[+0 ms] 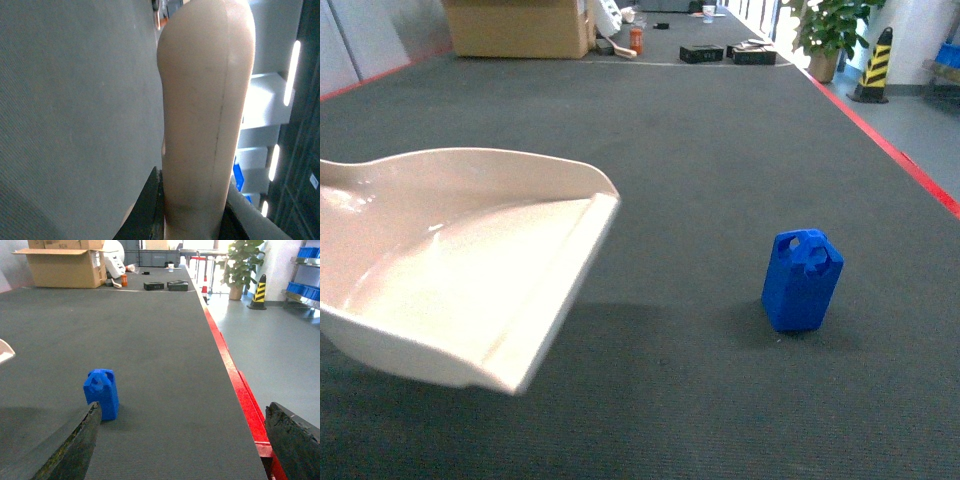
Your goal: Place part in tray to right shelf
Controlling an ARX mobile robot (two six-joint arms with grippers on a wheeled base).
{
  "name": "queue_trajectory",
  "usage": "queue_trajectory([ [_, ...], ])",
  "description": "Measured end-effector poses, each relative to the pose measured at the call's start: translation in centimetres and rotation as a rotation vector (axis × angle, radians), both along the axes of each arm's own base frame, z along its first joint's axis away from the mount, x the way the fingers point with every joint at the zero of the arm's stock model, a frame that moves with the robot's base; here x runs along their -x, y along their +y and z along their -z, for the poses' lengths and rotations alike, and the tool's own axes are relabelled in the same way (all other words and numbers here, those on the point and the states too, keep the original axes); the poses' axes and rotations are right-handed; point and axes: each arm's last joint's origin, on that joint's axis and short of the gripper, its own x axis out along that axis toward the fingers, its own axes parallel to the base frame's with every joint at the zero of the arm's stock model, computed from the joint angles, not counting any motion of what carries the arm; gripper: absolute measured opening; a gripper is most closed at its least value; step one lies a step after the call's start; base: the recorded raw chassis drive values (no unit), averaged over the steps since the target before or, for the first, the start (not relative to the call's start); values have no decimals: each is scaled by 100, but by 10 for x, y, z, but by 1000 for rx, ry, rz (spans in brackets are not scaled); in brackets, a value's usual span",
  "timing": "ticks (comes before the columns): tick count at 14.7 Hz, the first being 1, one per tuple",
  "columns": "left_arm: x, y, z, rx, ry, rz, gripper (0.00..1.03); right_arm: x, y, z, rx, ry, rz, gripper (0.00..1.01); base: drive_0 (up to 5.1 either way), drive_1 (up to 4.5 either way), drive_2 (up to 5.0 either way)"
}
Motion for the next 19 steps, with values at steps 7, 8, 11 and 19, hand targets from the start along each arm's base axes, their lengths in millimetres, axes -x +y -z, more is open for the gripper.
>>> queue_trajectory([
  [7,6,-28,-8,73,-7,180,18,0,0,0,0,0,0,98,0,0,0],
  [8,6,-32,-7,73,-5,195,18,0,0,0,0,0,0,98,0,0,0],
  [11,7,-32,-6,59,-2,182,18,0,0,0,0,0,0,98,0,0,0],
  [19,7,-31,-6,48,-5,175,18,0,0,0,0,0,0,98,0,0,0],
])
